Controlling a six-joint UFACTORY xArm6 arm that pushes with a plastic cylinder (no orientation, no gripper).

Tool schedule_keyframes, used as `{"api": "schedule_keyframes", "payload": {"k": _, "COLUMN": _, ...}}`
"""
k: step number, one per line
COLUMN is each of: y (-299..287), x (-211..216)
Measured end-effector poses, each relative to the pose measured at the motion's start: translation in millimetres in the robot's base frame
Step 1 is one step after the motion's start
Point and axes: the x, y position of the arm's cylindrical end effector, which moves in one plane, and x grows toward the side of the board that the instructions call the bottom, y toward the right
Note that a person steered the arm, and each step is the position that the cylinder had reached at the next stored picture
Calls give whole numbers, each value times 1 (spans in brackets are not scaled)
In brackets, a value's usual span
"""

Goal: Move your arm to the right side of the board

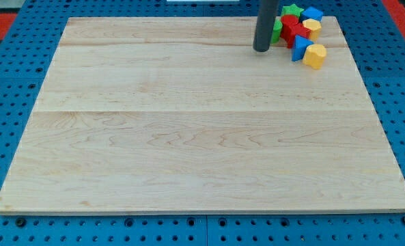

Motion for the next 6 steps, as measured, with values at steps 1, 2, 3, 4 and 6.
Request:
{"api": "schedule_keyframes", "payload": {"k": 1, "y": 0, "x": 41}}
{"api": "schedule_keyframes", "payload": {"k": 2, "y": 54, "x": 88}}
{"api": "schedule_keyframes", "payload": {"k": 3, "y": 159, "x": 93}}
{"api": "schedule_keyframes", "payload": {"k": 4, "y": 204, "x": 38}}
{"api": "schedule_keyframes", "payload": {"k": 6, "y": 119, "x": 10}}
